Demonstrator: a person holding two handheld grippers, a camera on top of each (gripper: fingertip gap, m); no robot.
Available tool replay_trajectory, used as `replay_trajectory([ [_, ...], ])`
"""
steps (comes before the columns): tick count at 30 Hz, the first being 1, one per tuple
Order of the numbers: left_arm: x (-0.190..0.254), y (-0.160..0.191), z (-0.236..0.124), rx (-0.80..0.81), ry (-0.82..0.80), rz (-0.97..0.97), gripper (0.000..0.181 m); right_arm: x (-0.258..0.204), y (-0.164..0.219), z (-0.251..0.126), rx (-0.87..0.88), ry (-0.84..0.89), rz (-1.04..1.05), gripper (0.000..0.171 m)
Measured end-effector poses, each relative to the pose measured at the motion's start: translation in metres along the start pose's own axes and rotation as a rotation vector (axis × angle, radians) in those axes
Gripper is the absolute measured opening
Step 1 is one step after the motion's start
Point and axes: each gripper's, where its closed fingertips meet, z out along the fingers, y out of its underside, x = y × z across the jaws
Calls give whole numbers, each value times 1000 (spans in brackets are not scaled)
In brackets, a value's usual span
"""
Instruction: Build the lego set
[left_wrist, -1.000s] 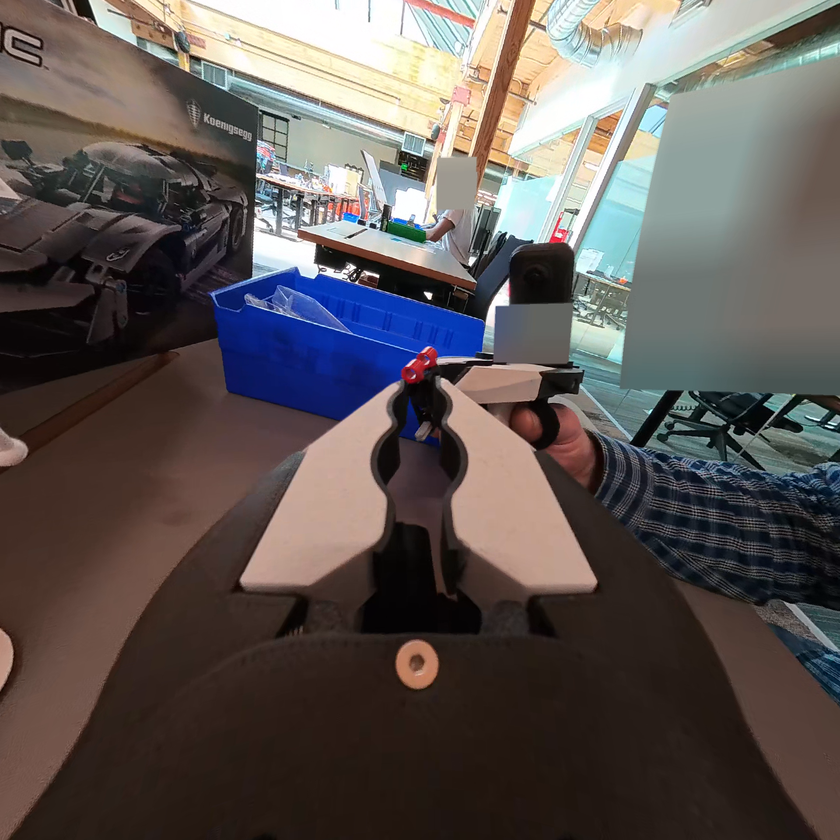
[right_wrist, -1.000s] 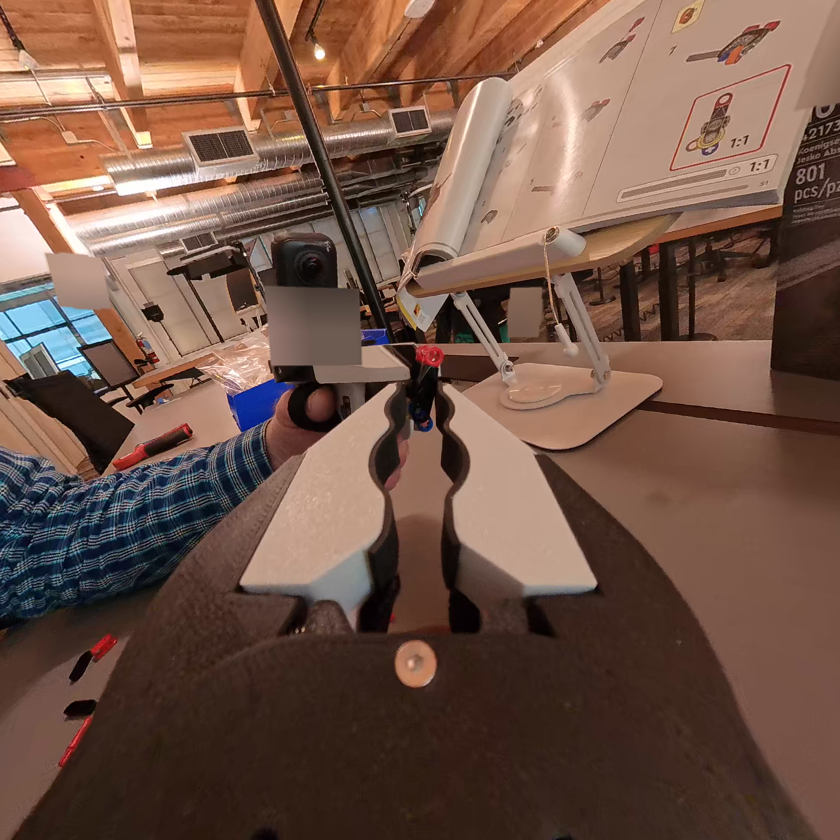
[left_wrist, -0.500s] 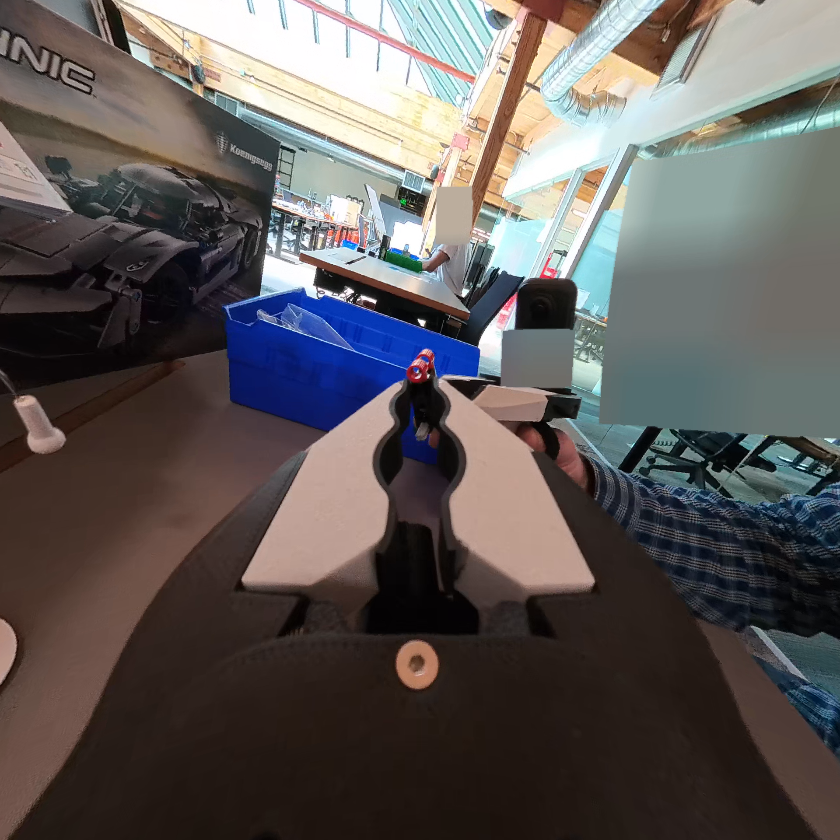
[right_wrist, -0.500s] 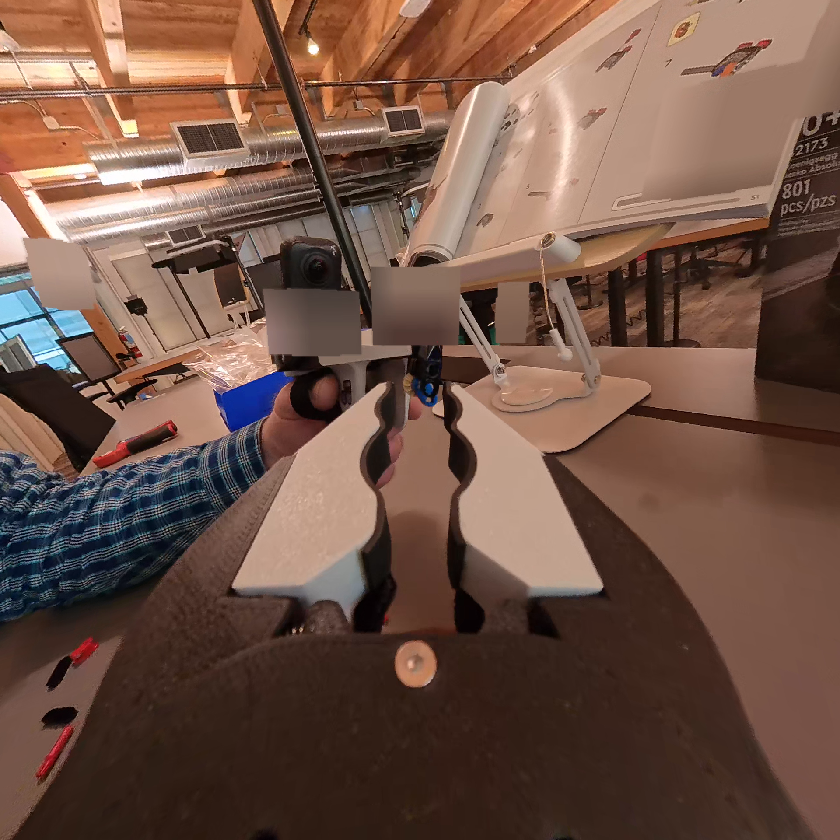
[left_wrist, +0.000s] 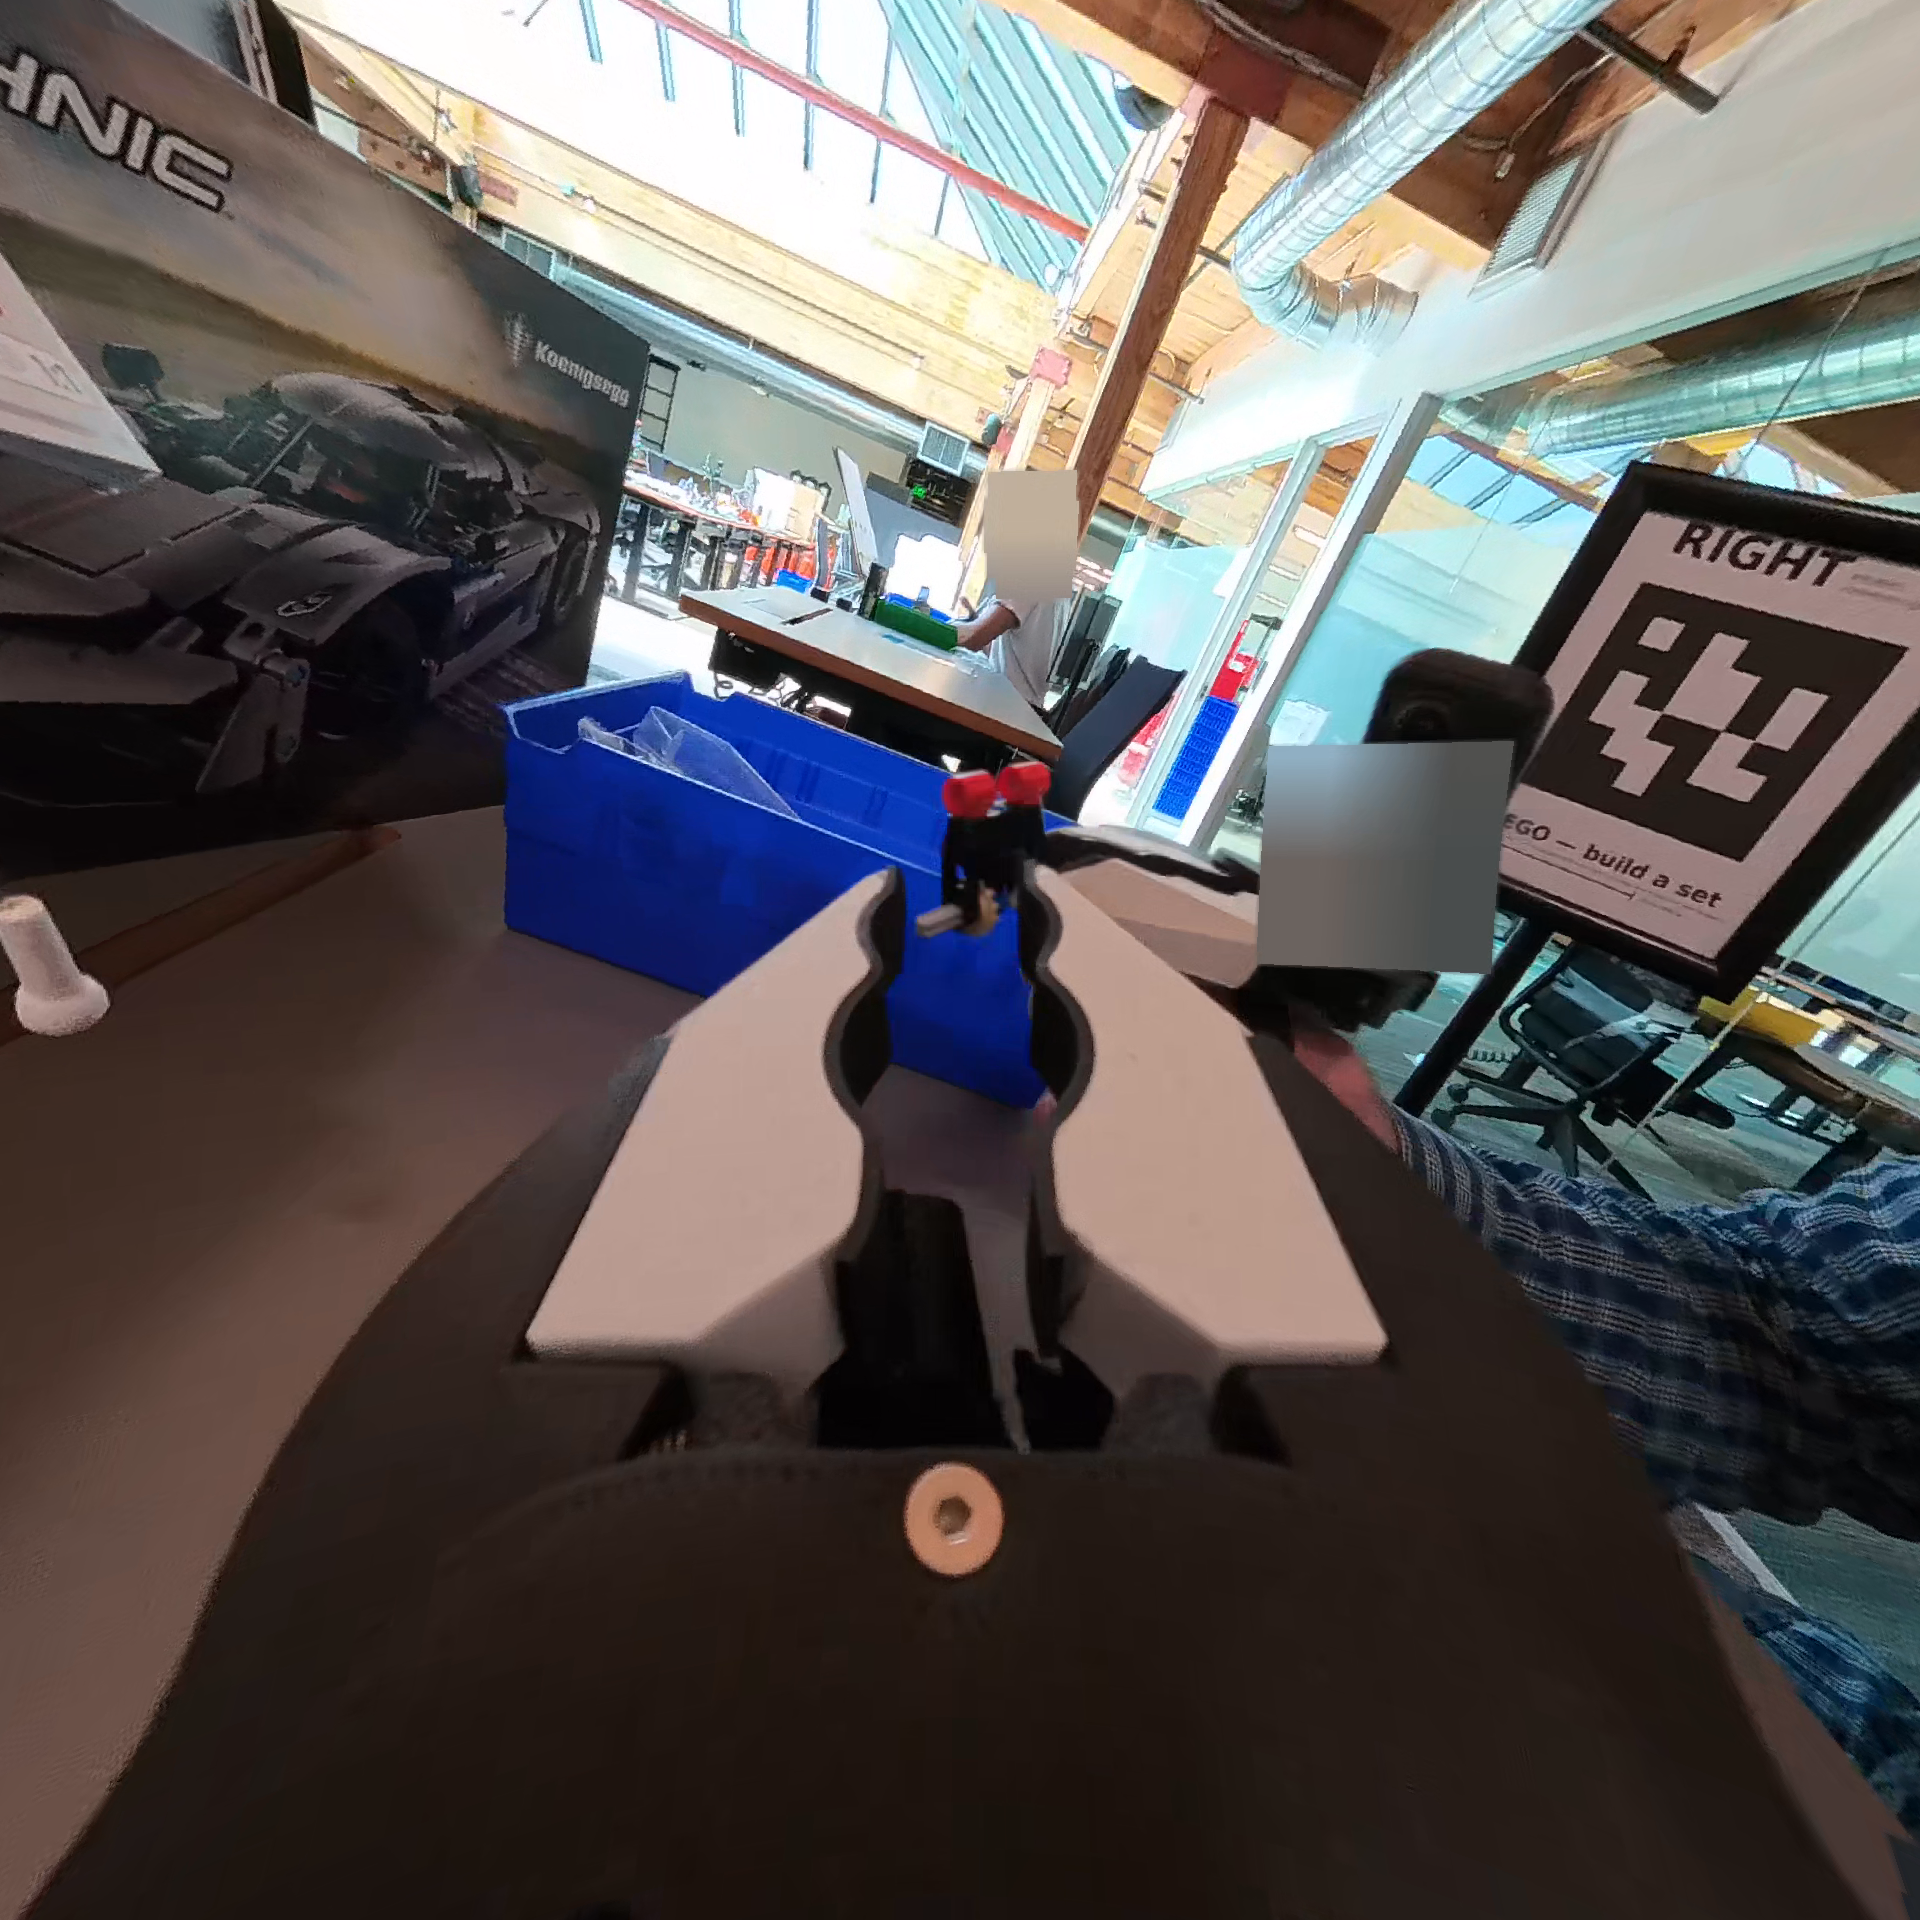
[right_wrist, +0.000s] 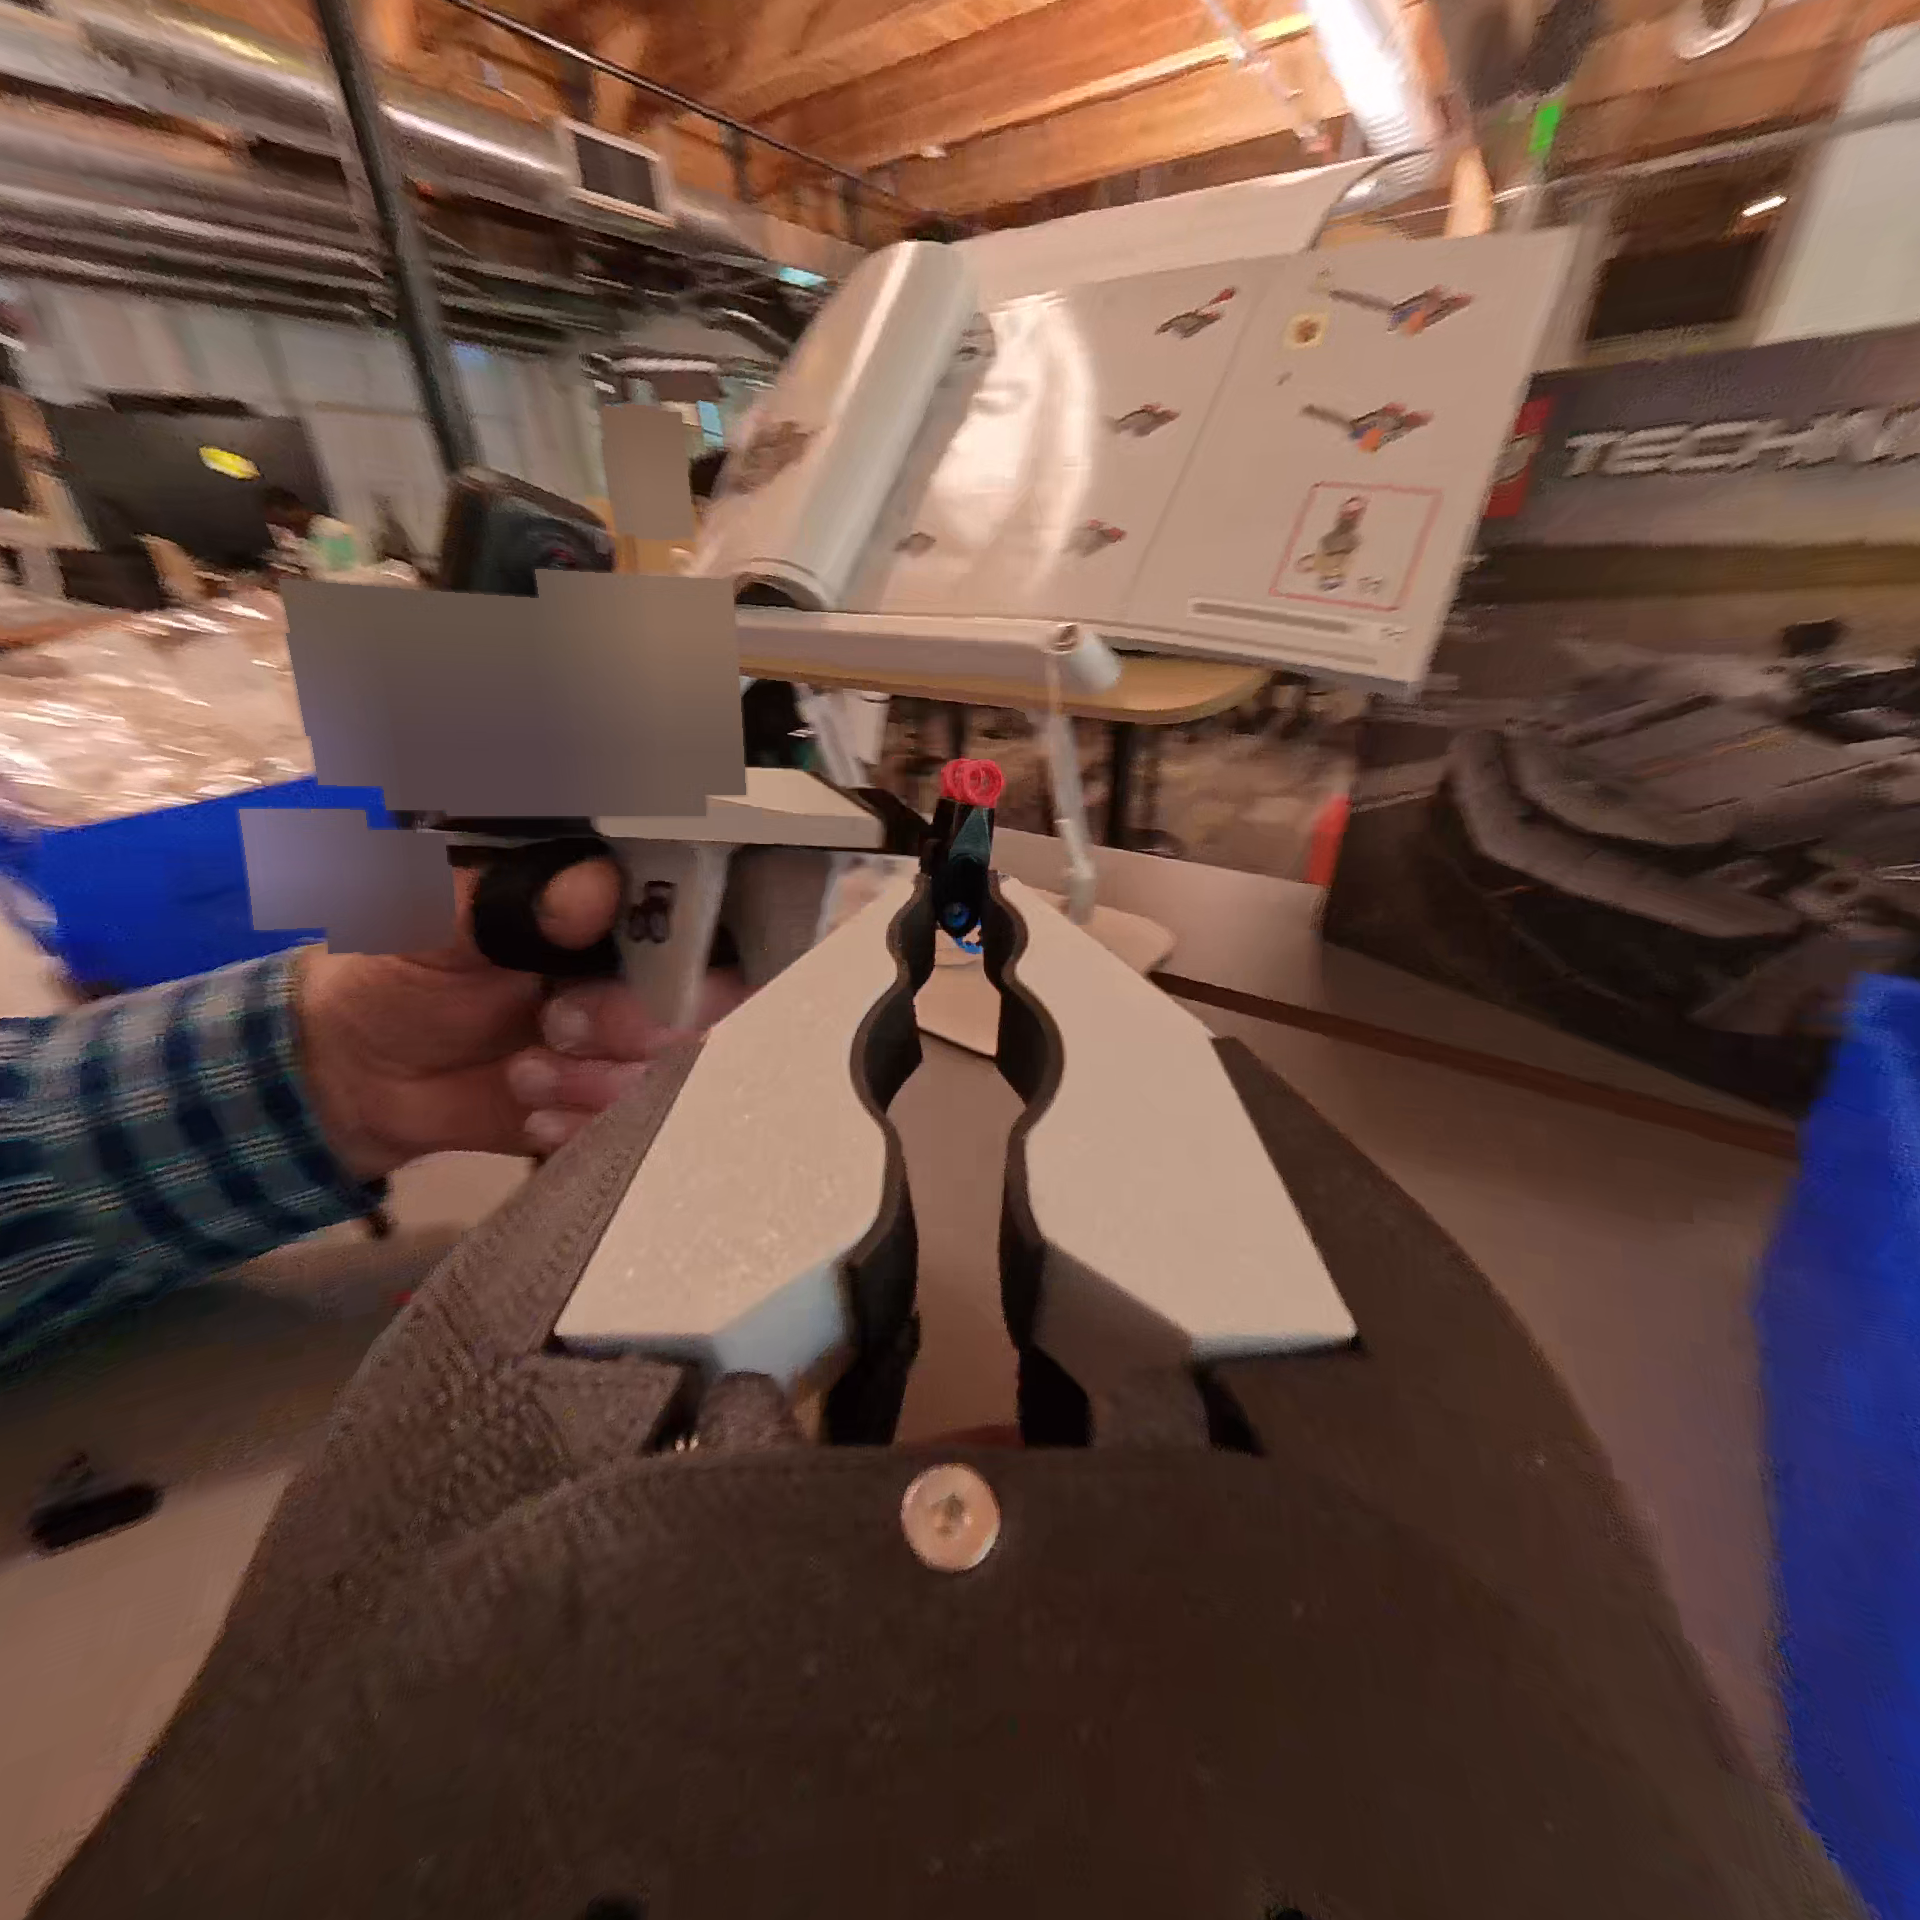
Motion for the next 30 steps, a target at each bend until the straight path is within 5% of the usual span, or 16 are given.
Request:
replay_trajectory([
  [5, 0, -1, 6, -20, -63, 61, 36, 20, 6, -4, -122, 257, -327, 5],
  [13, 3, 6, 20, -95, -134, 83, 37, 10, 5, -2, -175, 361, -577, 5],
  [30, 1, -2, 16, -43, -129, 34, 24, -2, 4, 2, -169, 370, -677, 6],
])
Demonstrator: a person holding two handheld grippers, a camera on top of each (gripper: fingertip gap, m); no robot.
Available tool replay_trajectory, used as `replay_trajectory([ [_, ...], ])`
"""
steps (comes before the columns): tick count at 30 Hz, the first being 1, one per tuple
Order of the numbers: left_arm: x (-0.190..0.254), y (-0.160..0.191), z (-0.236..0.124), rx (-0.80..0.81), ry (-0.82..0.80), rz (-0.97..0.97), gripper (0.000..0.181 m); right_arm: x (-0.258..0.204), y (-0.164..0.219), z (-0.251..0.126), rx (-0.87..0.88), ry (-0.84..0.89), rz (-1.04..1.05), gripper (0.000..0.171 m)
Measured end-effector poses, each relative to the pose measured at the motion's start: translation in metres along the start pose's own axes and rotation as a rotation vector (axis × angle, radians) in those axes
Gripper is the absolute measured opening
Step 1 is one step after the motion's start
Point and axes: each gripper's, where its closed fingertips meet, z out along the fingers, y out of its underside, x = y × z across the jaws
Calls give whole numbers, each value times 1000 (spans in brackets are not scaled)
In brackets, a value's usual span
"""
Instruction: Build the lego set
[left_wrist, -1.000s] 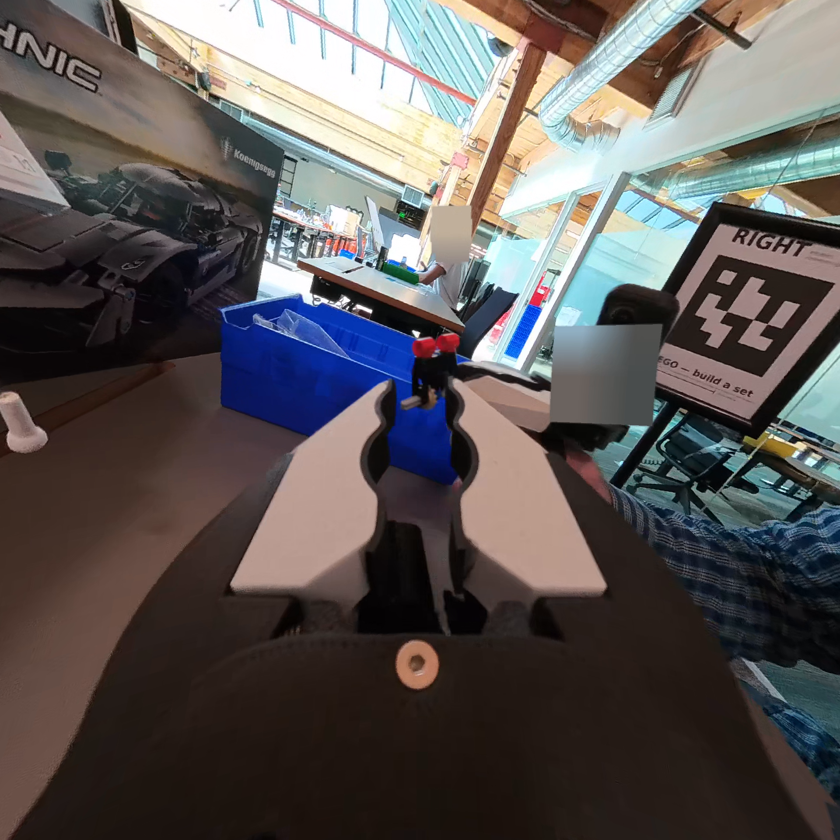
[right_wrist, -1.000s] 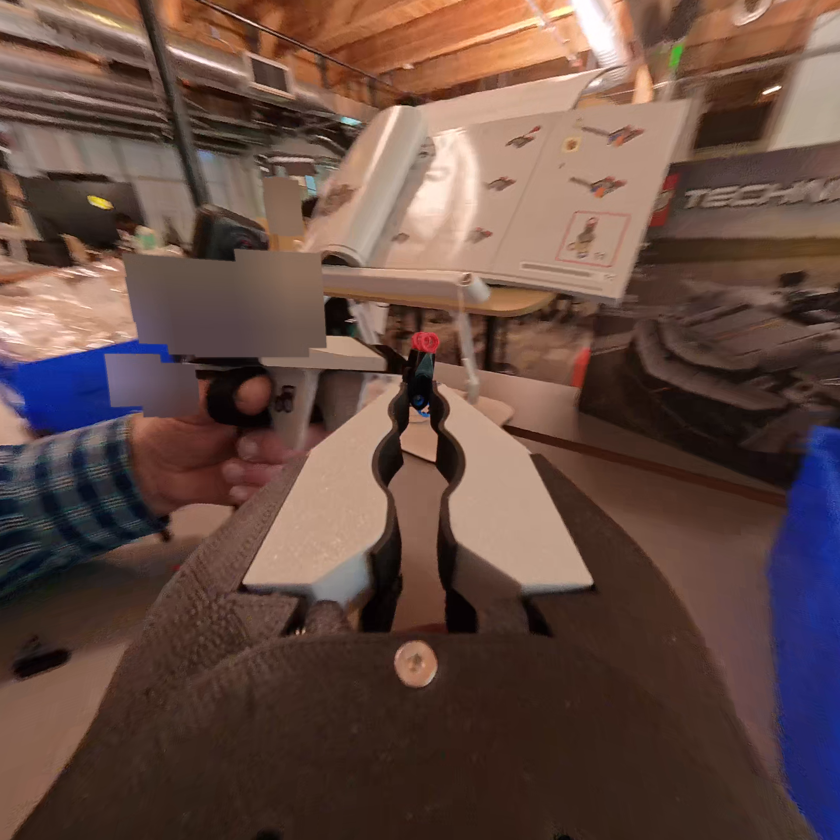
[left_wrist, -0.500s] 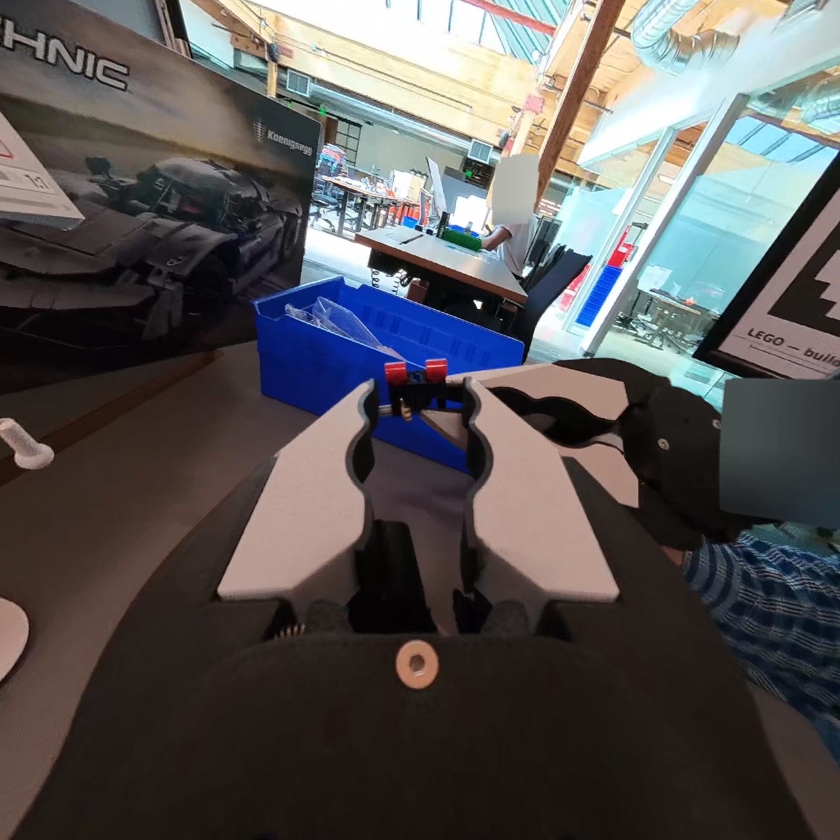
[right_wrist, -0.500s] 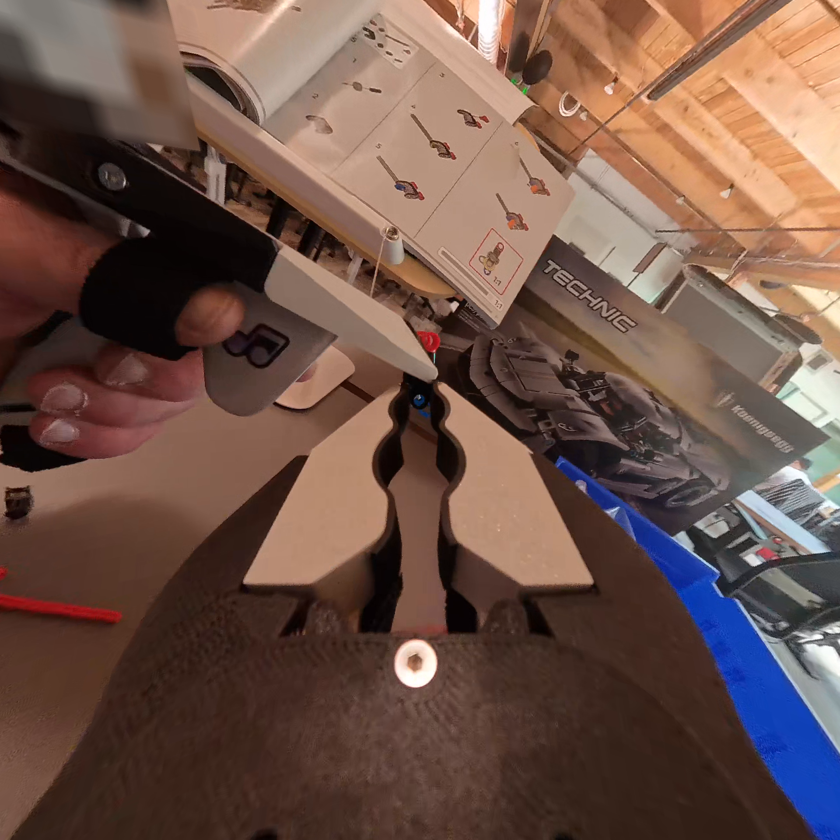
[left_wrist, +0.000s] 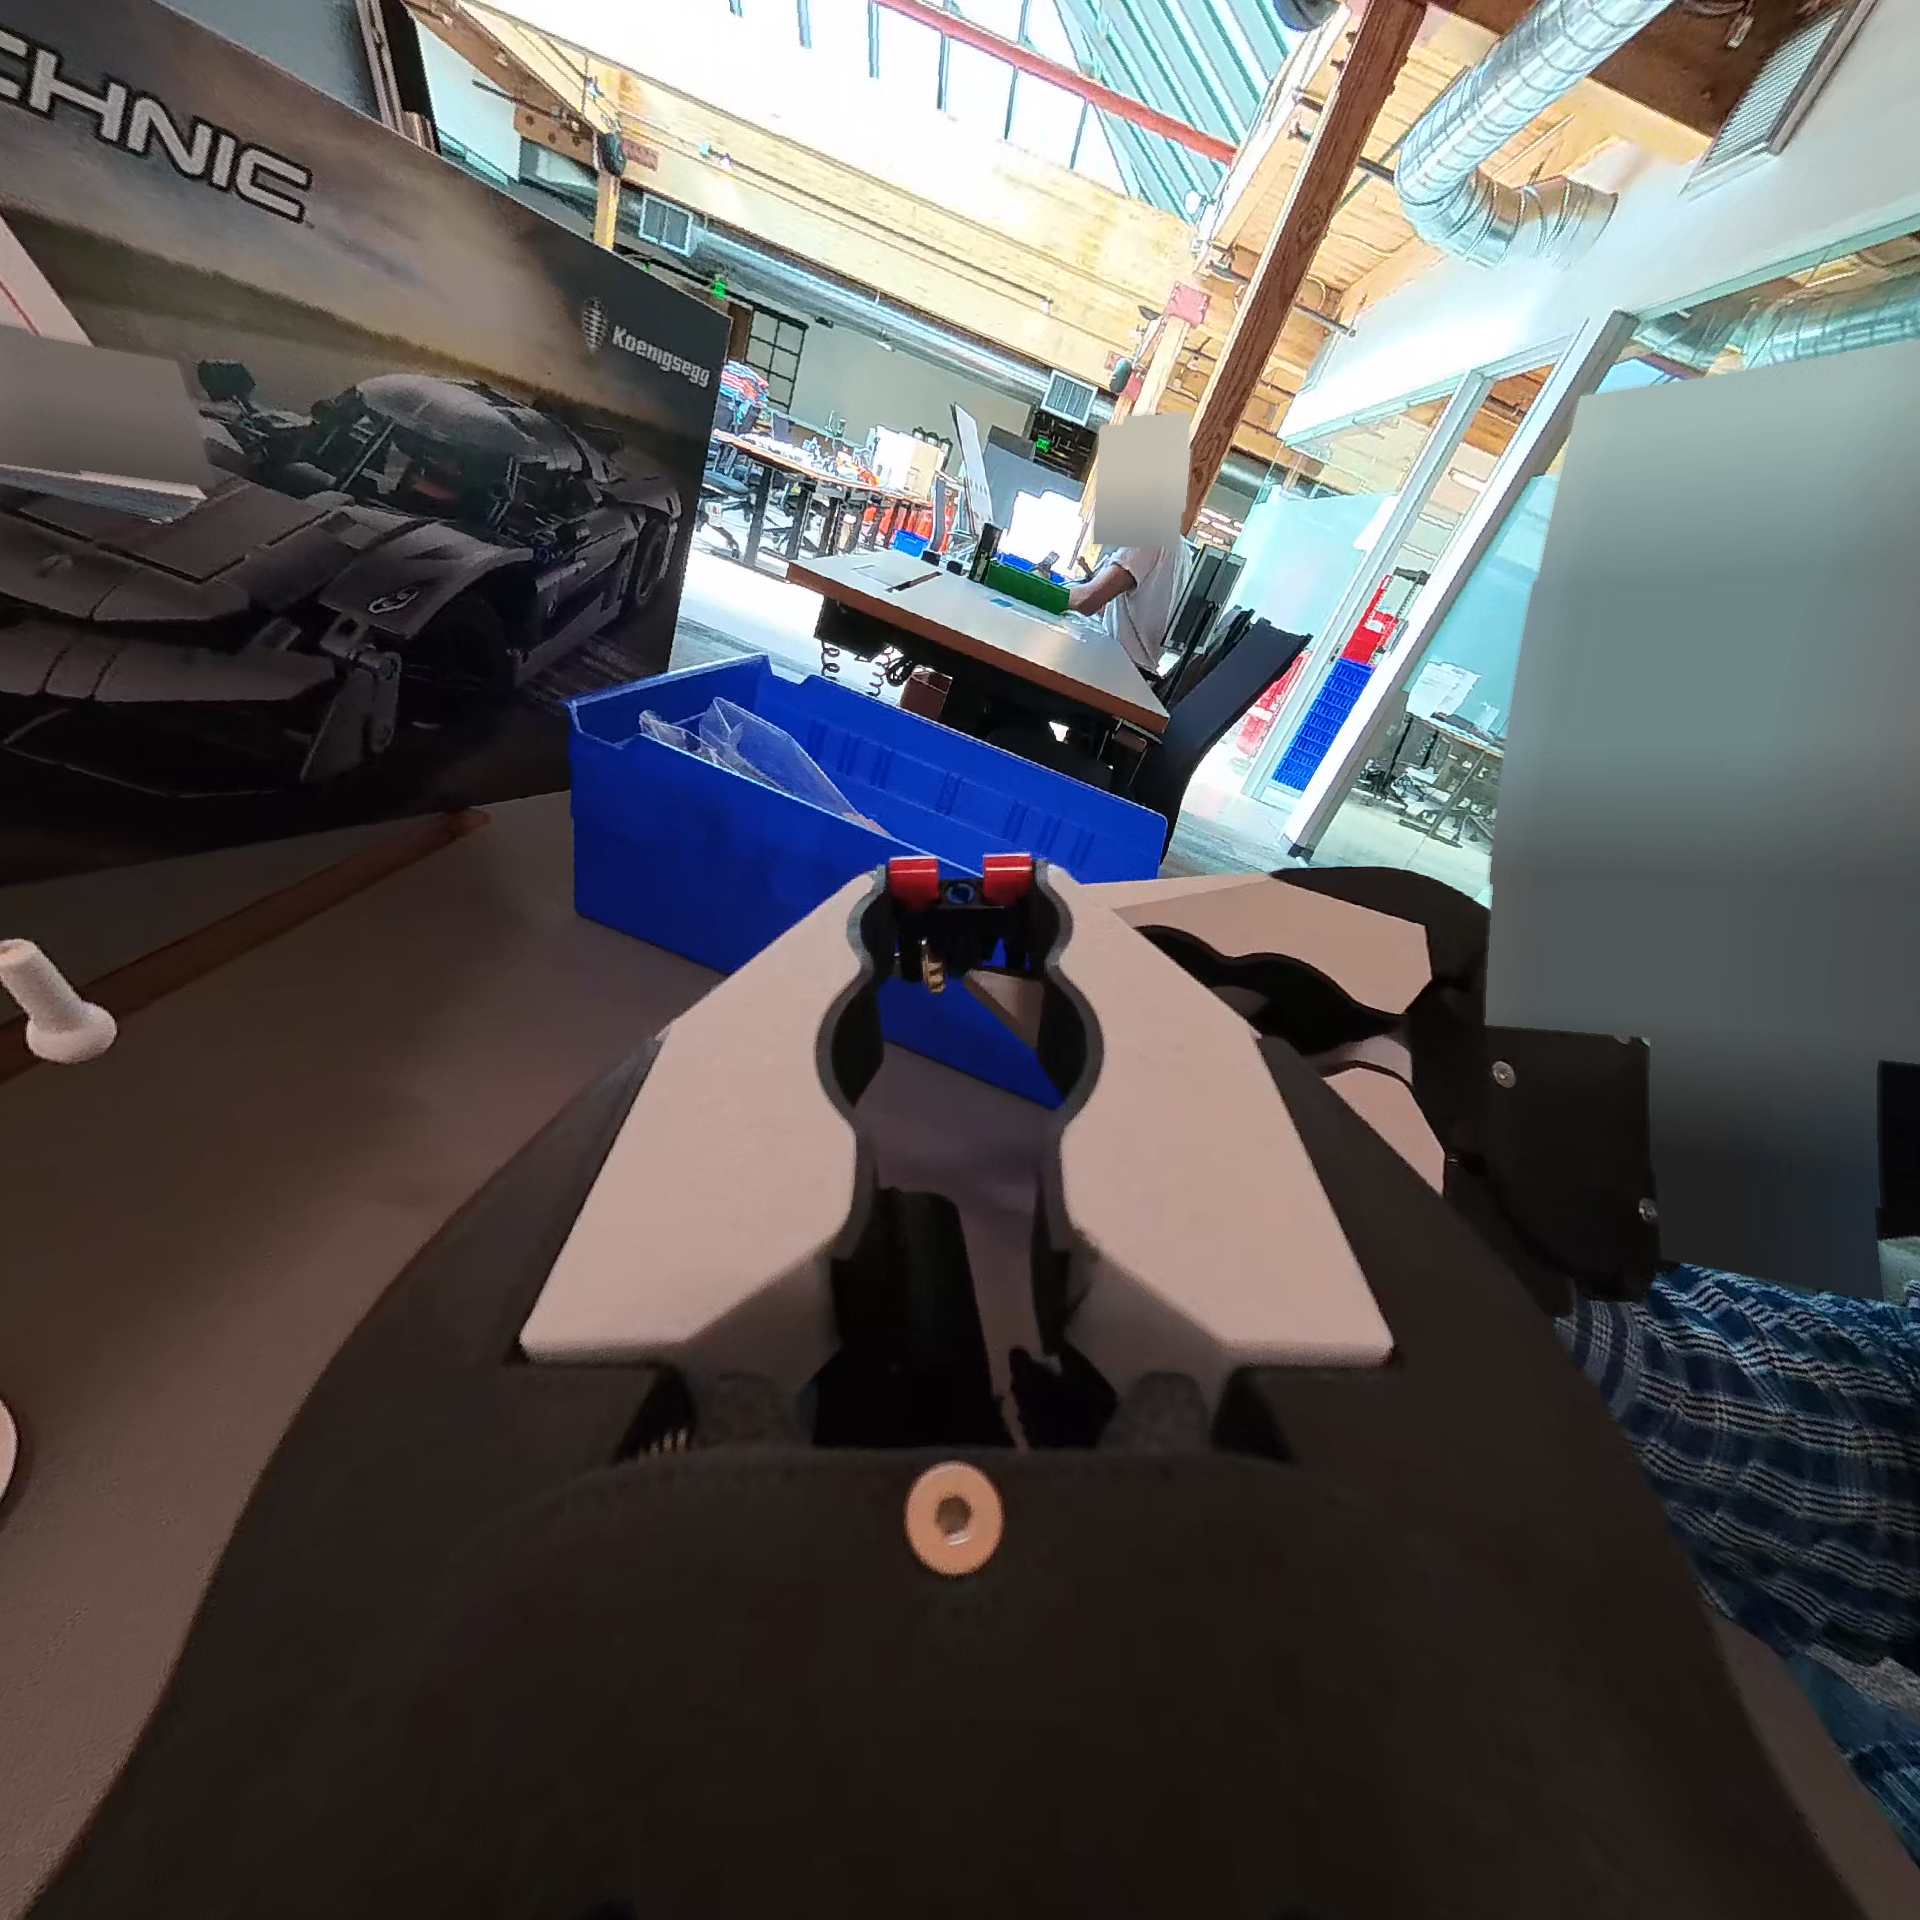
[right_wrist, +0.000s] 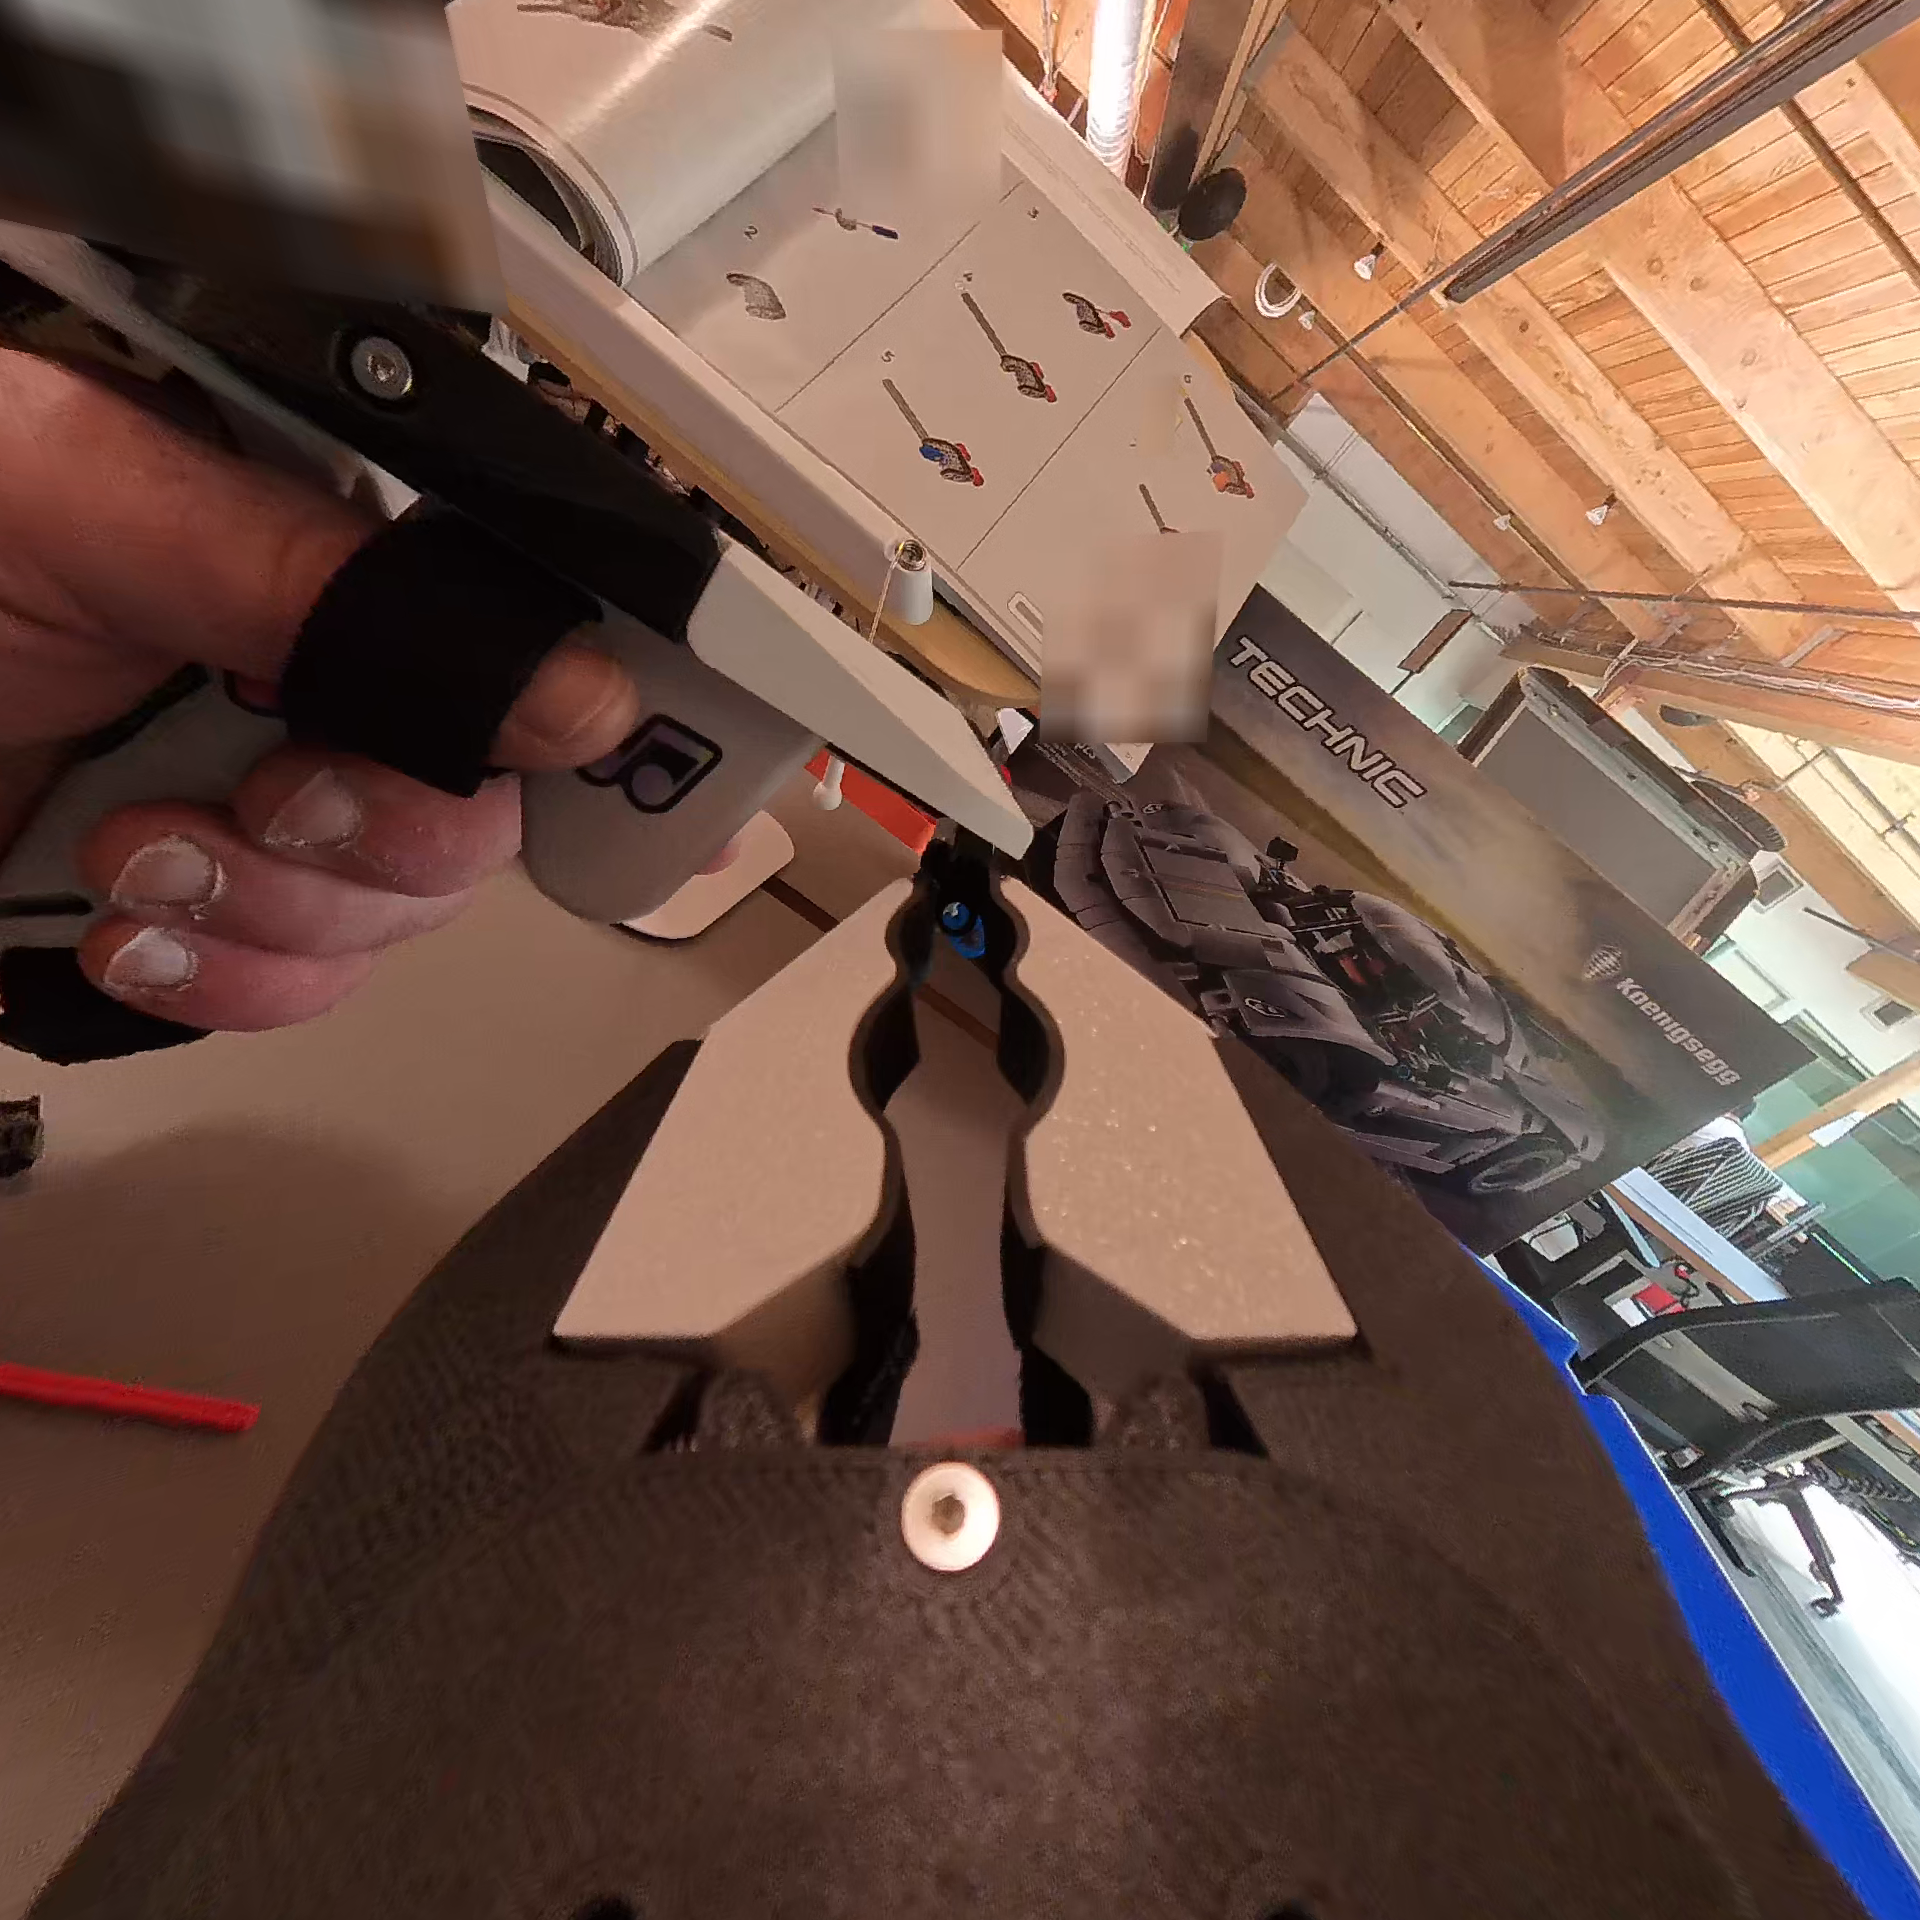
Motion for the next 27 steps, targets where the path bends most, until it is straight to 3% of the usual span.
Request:
replay_trajectory([
  [6, -7, -12, -11, 37, 22, -56, 24, 5, -7, -4, 49, 3, 33, 20],
  [16, 4, -36, -41, 50, 208, -179, 24, -12, -20, -8, 135, -142, 132, 23],
  [27, 11, -9, -29, -112, 214, -216, 23, -16, -19, -4, 108, -115, 58, 18],
])
